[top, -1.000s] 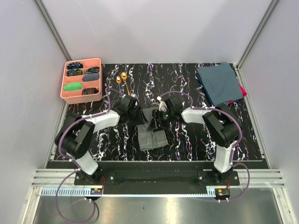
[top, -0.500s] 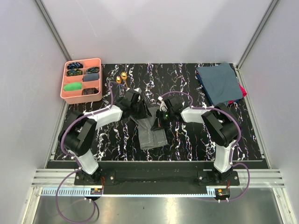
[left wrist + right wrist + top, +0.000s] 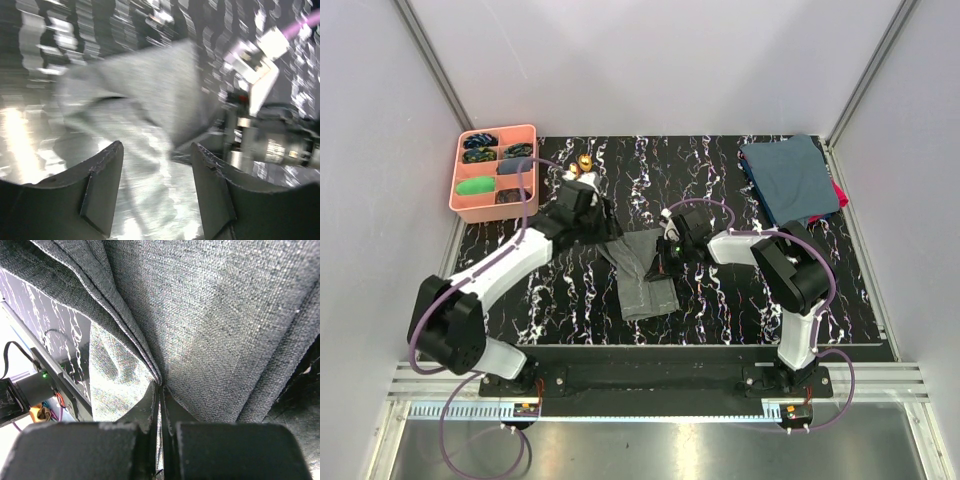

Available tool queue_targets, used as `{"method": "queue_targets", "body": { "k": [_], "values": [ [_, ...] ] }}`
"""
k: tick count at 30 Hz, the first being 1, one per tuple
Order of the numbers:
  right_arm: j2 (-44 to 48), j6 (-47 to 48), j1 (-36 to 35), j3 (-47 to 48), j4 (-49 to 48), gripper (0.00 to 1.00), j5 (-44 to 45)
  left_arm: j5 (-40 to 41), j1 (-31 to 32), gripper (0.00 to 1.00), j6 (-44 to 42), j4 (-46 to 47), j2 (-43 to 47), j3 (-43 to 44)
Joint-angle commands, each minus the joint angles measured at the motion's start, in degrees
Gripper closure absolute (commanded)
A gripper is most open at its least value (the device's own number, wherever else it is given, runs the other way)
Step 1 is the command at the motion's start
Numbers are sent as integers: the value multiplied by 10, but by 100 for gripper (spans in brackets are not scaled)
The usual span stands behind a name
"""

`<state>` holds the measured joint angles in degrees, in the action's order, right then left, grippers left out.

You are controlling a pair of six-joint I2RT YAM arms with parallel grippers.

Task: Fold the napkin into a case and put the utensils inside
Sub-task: Fold the 2/3-rectangle-folded napkin into a folded napkin.

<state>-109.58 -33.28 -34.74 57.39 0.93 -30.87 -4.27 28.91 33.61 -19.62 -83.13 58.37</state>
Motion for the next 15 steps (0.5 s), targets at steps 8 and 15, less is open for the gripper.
{"method": "queue_targets", "body": {
  "k": [8,15],
  "values": [
    [0,13,4,7,-4,100,22,102,-78,49,-18,-32,-20,-33],
    [14,20,3,5,2,100,23,73,-81,56,-33,2,-83,-3]
  ]
}}
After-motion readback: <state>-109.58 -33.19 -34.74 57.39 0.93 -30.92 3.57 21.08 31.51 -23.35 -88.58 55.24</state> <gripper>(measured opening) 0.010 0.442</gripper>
